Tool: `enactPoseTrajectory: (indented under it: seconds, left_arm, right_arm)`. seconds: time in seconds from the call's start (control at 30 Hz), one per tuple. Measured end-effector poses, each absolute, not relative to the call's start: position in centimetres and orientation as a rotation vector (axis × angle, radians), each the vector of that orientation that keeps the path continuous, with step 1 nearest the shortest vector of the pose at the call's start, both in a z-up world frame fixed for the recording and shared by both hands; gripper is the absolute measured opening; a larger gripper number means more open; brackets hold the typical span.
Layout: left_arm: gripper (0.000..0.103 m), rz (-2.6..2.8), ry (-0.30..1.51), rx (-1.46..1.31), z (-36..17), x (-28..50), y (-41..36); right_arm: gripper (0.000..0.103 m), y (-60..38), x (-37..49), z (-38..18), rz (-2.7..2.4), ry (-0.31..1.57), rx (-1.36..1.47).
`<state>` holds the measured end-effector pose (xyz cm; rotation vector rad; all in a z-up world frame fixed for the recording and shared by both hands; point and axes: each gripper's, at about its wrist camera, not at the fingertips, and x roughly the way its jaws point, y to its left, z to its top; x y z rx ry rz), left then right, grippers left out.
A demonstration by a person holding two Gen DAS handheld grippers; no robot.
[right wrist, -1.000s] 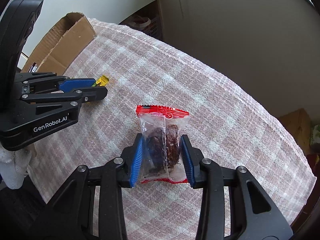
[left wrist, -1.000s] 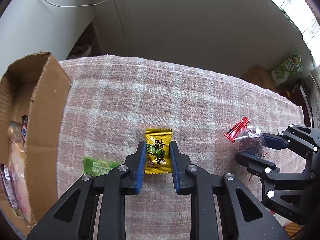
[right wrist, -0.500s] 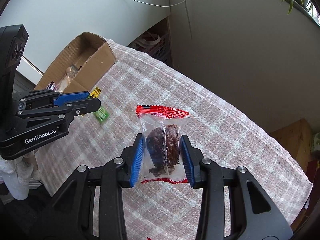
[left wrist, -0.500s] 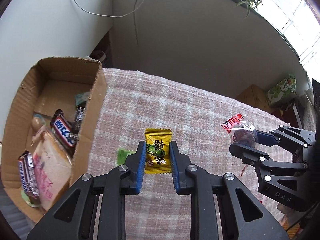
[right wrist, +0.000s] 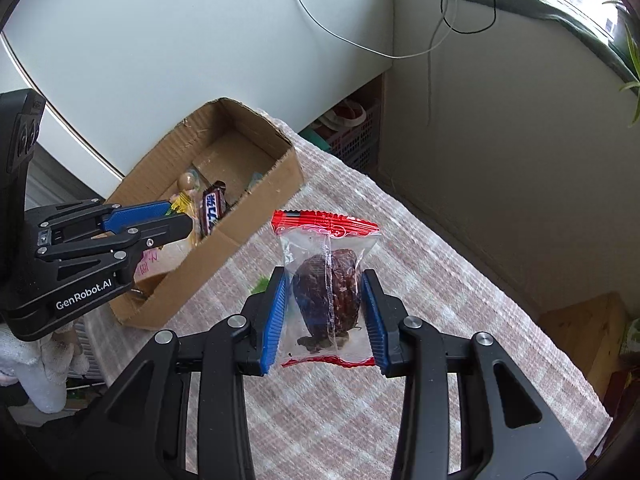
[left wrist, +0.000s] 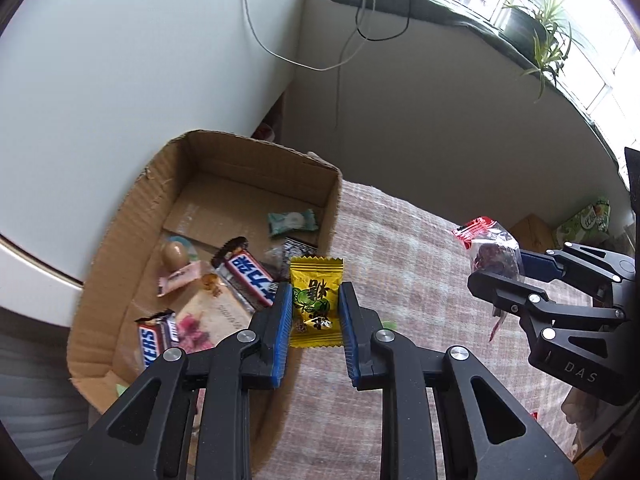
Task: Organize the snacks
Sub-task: 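Carry the yellow candy and the clear bag toward the cardboard box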
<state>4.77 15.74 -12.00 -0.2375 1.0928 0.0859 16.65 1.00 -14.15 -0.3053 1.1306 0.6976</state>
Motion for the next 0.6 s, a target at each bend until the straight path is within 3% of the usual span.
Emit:
enactPoseTrajectory:
  seconds: [0.6]
  left_arm:
    - [0.021, 0.214, 1.066, -0.272, -13.0, 5.1, 22.3]
  right_arm:
    - [0.038, 11.9, 18.9, -15.2, 0.801, 1.133, -0.341]
